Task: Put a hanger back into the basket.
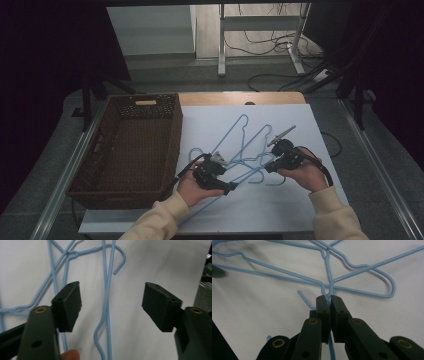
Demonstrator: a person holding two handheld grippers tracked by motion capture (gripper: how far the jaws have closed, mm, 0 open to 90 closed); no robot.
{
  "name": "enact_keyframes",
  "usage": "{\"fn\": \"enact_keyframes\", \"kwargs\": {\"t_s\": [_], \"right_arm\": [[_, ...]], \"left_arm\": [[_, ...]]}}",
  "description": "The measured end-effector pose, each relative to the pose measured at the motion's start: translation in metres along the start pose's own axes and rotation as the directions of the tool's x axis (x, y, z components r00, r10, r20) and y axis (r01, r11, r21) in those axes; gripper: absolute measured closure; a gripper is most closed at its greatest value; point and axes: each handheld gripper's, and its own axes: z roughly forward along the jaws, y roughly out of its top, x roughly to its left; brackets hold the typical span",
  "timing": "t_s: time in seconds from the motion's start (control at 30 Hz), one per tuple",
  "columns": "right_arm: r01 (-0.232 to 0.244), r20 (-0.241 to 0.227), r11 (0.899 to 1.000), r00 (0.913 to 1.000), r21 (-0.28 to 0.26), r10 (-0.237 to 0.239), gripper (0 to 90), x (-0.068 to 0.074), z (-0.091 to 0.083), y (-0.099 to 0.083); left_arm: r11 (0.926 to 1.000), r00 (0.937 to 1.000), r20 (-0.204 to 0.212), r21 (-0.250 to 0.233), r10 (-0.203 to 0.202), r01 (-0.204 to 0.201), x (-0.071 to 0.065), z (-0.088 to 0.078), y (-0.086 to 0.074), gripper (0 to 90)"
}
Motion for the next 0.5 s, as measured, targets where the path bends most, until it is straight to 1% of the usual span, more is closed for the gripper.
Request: {"fn": "enact_keyframes", "kwargs": {"t_s": [0.03, 0.1, 0.13, 0.2, 0.23, 0.27, 0.37, 0.4, 0.43, 0.5], "right_arm": [[0.006, -0.002, 1.000, 1.0000, 0.003, -0.006, 86.1, 0.001, 0.000, 0.000], [0.010, -0.003, 1.000, 0.9999, 0.002, -0.010, 86.1, 0.004, -0.001, 0.001], [0.015, -0.002, 1.000, 0.9999, 0.001, -0.015, 86.1, 0.004, -0.002, 0.002], [0.015, -0.007, 1.000, 0.9999, -0.001, -0.015, 86.2, 0.006, -0.003, 0.002], [0.015, -0.008, 1.000, 0.9999, -0.003, -0.015, 86.1, 0.007, -0.003, 0.002], [0.018, -0.008, 1.000, 0.9998, -0.004, -0.018, 86.1, 0.007, -0.004, 0.003], [0.021, -0.012, 1.000, 0.9997, -0.009, -0.021, 86.1, 0.009, -0.005, 0.003], [0.025, -0.012, 1.000, 0.9996, -0.012, -0.025, 86.2, 0.010, -0.006, 0.004], [0.019, -0.011, 1.000, 0.9998, -0.013, -0.019, 86.1, 0.011, -0.007, 0.004], [0.026, -0.008, 0.999, 0.9996, -0.019, -0.026, 85.9, 0.012, -0.007, 0.005]], "left_arm": [[0.9999, 1.0000, -0.002, 0.011, 0.006, -0.006, 0.001, 0.004, 0.000, 37.5], [0.9996, 1.0000, -0.004, 0.027, 0.003, -0.003, 0.003, 0.011, 0.000, 42.7], [0.9994, 1.0000, 0.000, 0.036, 0.004, -0.004, 0.004, 0.016, 0.000, 47.2], [0.9992, 1.0000, 0.001, 0.040, 0.002, -0.002, 0.004, 0.019, -0.001, 54.6], [0.9988, 0.9999, 0.011, 0.050, 0.005, -0.006, 0.004, 0.023, -0.001, 60.3], [0.9985, 0.9999, 0.015, 0.054, 0.006, -0.007, 0.004, 0.024, -0.001, 63.9], [0.9980, 0.9995, 0.027, 0.061, 0.014, -0.016, 0.005, 0.026, -0.002, 77.1], [0.9982, 0.9990, 0.044, 0.059, 0.012, -0.014, 0.005, 0.026, -0.002, 80.6], [0.9980, 0.9989, 0.044, 0.060, 0.016, -0.018, 0.005, 0.025, -0.002, 83.5], [0.9979, 0.9989, 0.040, 0.059, 0.023, -0.026, 0.004, 0.023, -0.002, 84.6]]}}
